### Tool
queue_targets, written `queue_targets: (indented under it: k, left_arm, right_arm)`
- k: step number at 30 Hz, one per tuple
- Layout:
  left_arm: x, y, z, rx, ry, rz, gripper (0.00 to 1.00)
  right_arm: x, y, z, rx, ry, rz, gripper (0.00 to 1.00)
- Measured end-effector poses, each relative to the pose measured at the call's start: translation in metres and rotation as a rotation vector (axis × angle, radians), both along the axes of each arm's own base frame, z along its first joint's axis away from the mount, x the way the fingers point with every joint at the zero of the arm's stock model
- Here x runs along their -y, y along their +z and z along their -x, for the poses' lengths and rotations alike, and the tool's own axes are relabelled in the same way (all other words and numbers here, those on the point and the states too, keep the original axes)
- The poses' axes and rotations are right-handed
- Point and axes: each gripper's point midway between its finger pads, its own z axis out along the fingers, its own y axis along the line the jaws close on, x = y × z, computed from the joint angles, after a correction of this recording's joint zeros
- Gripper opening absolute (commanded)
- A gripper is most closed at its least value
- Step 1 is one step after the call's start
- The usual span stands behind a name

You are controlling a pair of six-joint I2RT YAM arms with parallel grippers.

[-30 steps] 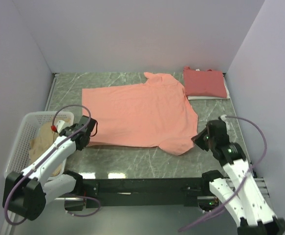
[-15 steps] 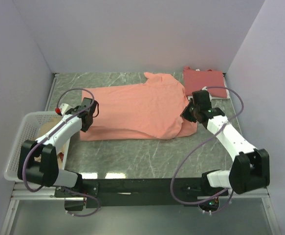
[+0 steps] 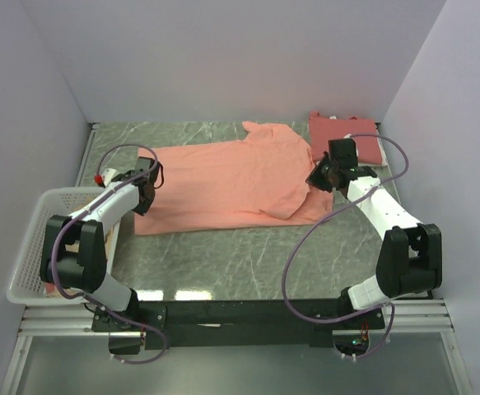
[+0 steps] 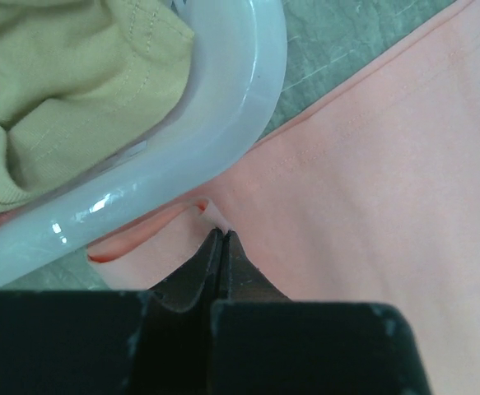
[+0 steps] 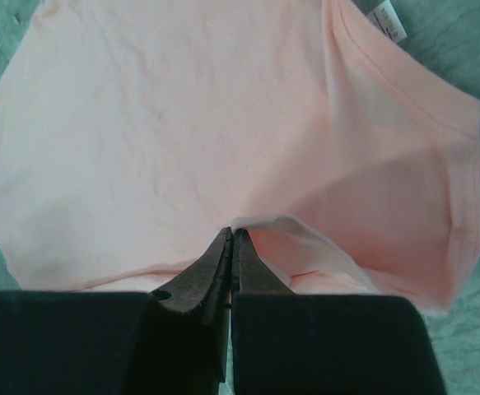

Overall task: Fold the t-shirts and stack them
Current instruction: Fold the tshirt

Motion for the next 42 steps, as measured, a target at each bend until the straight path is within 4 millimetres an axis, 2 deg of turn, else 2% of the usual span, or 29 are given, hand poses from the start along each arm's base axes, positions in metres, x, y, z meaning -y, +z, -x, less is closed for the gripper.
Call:
queue_targets:
  k: [5, 11, 17, 25, 42]
  left_arm:
    - [-0.002, 0.0, -0.003, 0.006, -0.002, 0.006, 0.01]
    - [-0.003, -0.001, -0.006, 0.013, 0.0, 0.014, 0.01]
    - [-0.005, -0.012, -0.007, -0.015, -0.003, 0.014, 0.01]
    - [-0.008, -0.014, -0.007, -0.023, 0.001, 0.022, 0.01]
    - [-0.008, -0.02, -0.014, -0.026, 0.008, 0.036, 0.01]
  right_arm:
    - [0.009, 0.002, -0.007, 0.029, -0.02, -0.024, 0.0]
    - [0.017, -0.011, -0.004, 0.013, -0.04, -0.044, 0.0]
    - [0.017, -0.008, -0.008, 0.031, -0.037, -0.067, 0.0]
    - [0.025, -0.006, -0.013, 0.046, -0.056, -0.091, 0.0]
    - [0.029, -0.021, -0.017, 0.016, -0.059, -0.106, 0.0]
